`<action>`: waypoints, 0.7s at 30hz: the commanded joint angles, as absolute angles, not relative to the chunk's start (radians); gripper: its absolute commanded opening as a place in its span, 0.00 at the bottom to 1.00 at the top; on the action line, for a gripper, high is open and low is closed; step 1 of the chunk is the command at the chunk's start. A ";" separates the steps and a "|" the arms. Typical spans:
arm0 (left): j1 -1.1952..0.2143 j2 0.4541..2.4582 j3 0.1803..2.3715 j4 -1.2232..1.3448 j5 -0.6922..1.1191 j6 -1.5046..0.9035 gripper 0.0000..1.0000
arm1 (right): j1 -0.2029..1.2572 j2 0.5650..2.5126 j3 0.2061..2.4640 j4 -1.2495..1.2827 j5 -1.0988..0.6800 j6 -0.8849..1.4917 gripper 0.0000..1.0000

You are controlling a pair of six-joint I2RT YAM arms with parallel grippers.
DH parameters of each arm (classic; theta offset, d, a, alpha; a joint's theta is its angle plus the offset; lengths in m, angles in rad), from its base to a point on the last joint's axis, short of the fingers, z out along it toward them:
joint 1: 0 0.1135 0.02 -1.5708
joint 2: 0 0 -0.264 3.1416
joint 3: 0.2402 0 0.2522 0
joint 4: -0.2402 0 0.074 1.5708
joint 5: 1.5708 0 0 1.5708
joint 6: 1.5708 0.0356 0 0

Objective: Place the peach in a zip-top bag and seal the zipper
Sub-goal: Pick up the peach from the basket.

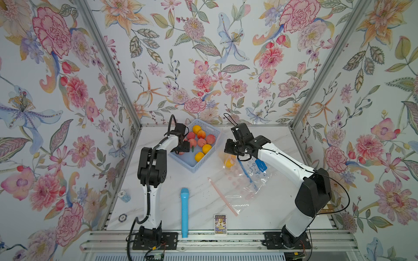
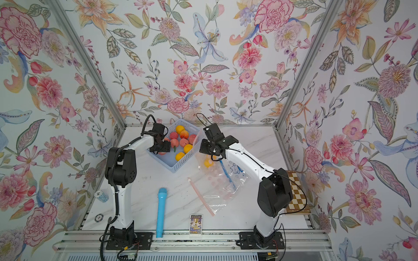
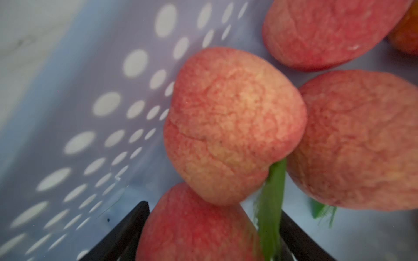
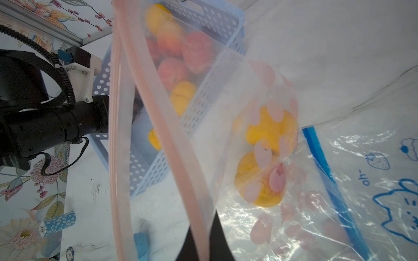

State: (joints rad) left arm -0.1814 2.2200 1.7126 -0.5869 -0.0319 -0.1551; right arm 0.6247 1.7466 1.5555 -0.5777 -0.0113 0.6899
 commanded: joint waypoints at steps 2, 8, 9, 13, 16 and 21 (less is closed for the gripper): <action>-0.174 2.143 1.669 -0.602 -0.021 -0.169 0.85 | 0.619 1.748 1.543 -0.567 -0.009 0.699 0.00; -0.178 2.116 1.654 -0.592 -0.020 -0.170 0.67 | 0.619 1.744 1.537 -0.567 -0.006 0.699 0.00; -0.179 2.106 1.653 -0.589 -0.015 -0.171 0.64 | 0.620 1.743 1.536 -0.567 -0.005 0.698 0.00; -0.184 2.055 1.638 -0.564 0.016 -0.184 0.60 | 0.619 1.737 1.532 -0.565 -0.004 0.698 0.00; -0.191 1.993 1.608 -0.535 0.043 -0.197 0.59 | 0.621 1.735 1.529 -0.566 -0.003 0.698 0.00; -0.213 1.871 1.539 -0.467 0.113 -0.241 0.58 | 0.620 1.722 1.514 -0.556 -0.001 0.692 0.00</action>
State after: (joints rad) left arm -0.1944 1.9545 1.5723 -0.5201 0.0525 -0.2039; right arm 0.6228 1.7466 1.5341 -0.5648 -0.0113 0.6895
